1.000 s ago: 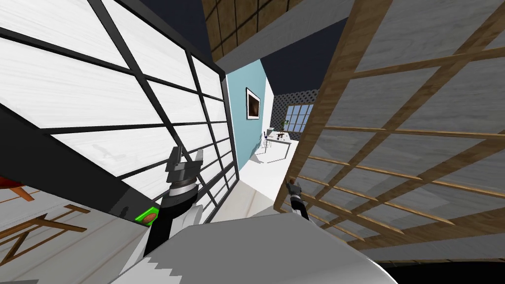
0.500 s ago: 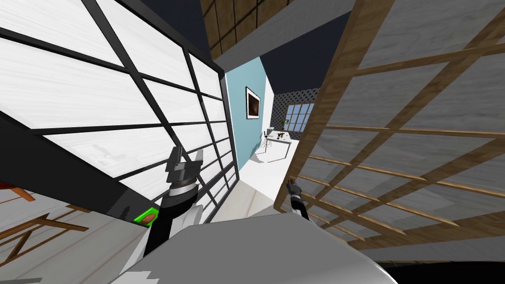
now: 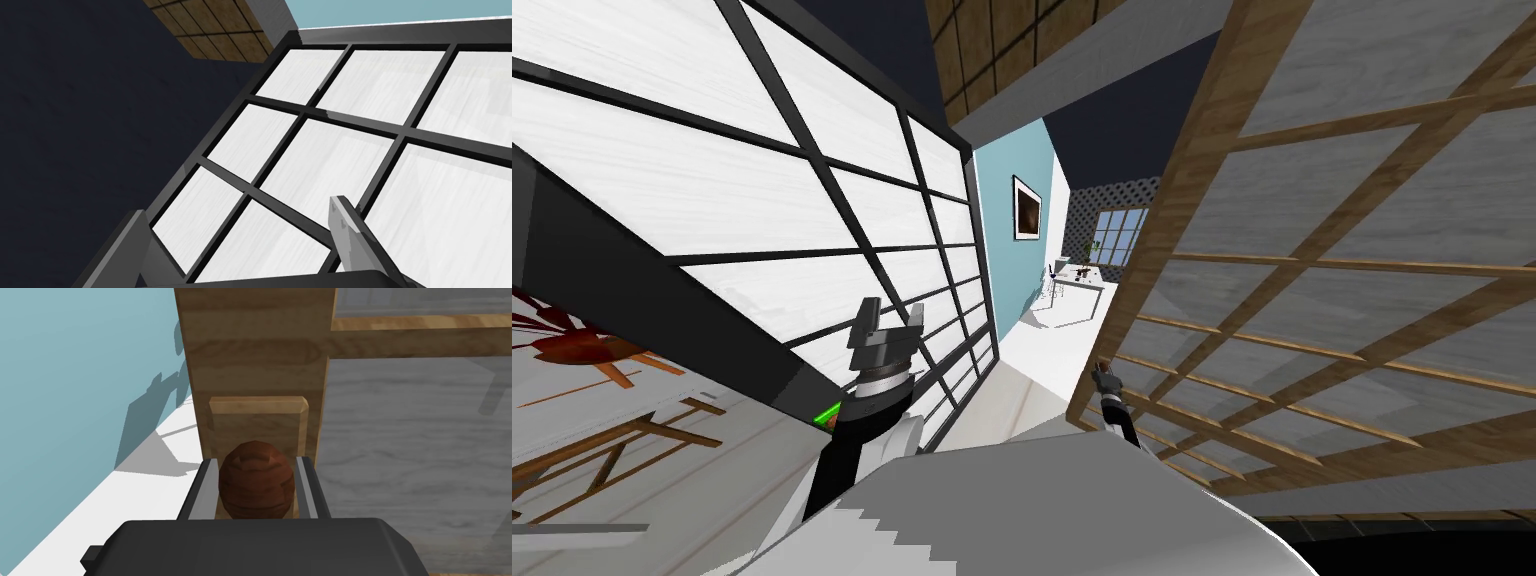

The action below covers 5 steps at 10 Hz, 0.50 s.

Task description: Pull the door open

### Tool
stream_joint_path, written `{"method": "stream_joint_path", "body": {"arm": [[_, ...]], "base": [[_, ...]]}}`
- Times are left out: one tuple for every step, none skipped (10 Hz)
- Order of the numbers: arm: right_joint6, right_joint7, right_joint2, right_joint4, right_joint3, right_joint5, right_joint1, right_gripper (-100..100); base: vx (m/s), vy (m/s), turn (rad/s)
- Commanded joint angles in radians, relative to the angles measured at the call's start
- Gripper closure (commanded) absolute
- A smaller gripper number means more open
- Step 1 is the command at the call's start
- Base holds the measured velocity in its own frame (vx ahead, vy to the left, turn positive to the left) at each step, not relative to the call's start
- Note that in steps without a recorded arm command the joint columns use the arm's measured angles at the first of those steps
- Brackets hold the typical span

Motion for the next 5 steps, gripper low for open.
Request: {"method": "stream_joint_path", "body": {"arm": [[0.004,-0.016,0.0,-0.009,0.02,0.011,0.011,100],[0.004,-0.026,-0.004,-0.012,0.031,0.017,0.014,100],[0.003,-0.042,-0.01,-0.017,0.048,0.027,0.018,100],[0.003,-0.052,-0.014,-0.021,0.058,0.033,0.02,100],[0.003,-0.065,-0.019,-0.025,0.072,0.042,0.024,100]], "base": [[-0.202,-0.026,0.072],[-0.229,0.0,0.085],[-0.231,-0.017,0.079],[-0.24,-0.018,0.1],[-0.282,-0.017,0.093]]}}
